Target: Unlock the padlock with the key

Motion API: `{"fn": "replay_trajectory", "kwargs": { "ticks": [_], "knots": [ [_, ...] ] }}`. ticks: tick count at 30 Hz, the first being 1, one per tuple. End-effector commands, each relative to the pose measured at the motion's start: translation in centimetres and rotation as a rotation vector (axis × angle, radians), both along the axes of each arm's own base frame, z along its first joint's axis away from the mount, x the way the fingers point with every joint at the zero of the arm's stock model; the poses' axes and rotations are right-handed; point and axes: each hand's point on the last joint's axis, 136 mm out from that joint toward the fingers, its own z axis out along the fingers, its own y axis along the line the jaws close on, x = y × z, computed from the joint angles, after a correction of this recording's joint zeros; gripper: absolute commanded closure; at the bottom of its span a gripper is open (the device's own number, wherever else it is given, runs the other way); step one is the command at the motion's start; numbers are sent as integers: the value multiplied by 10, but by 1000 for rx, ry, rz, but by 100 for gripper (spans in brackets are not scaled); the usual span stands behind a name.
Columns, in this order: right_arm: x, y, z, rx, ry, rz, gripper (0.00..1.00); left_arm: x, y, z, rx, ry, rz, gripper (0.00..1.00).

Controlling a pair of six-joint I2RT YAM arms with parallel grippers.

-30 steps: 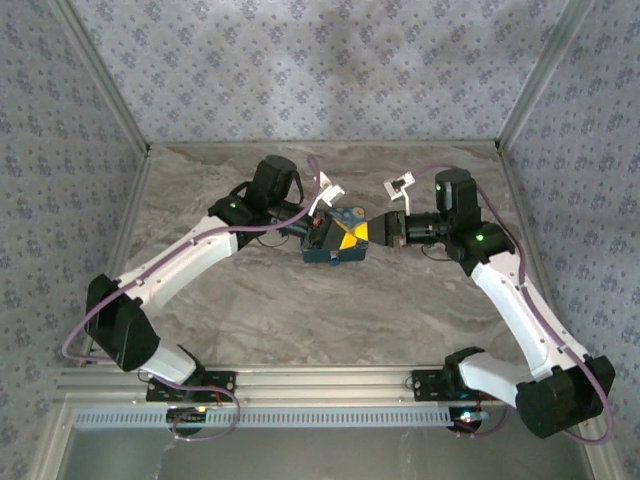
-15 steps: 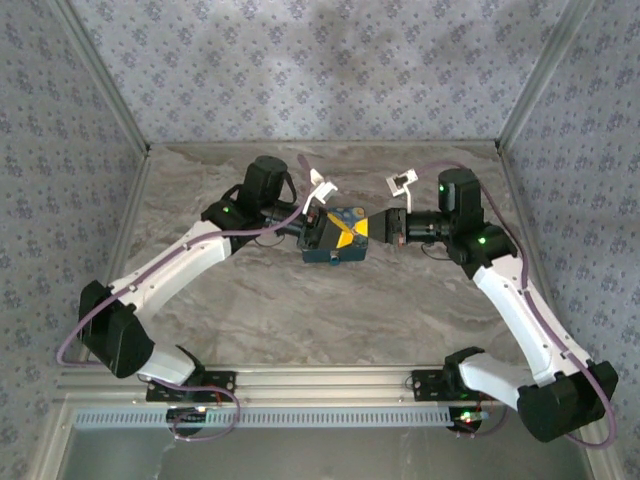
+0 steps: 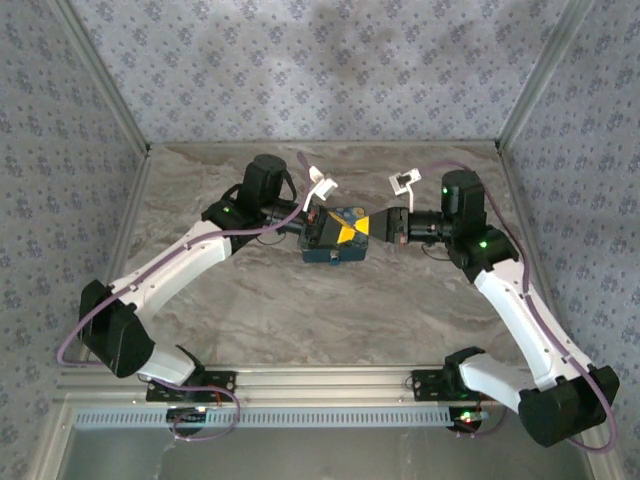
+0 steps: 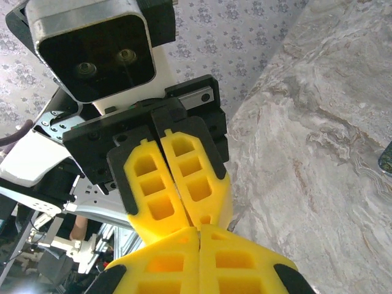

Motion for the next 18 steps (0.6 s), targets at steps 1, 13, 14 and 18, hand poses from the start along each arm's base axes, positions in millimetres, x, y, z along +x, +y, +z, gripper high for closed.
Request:
{"fn": "replay_trajectory", "kwargs": {
  "ticks": [1, 13, 14, 18],
  "knots": [
    [-4, -1, 6, 14, -25, 3, 100, -7, -3, 8, -38, -28, -39, 100],
    [7, -13, -5, -50, -41, -99, 100, -5, 3, 12, -38, -63, 8, 100],
    [7, -13, -6, -54, -40, -104, 100, -4, 3, 12, -36, -61, 13, 100],
    [9, -15, -6, -61, -41, -114, 100, -3, 3, 12, -33, -60, 25, 100]
  ]
}}
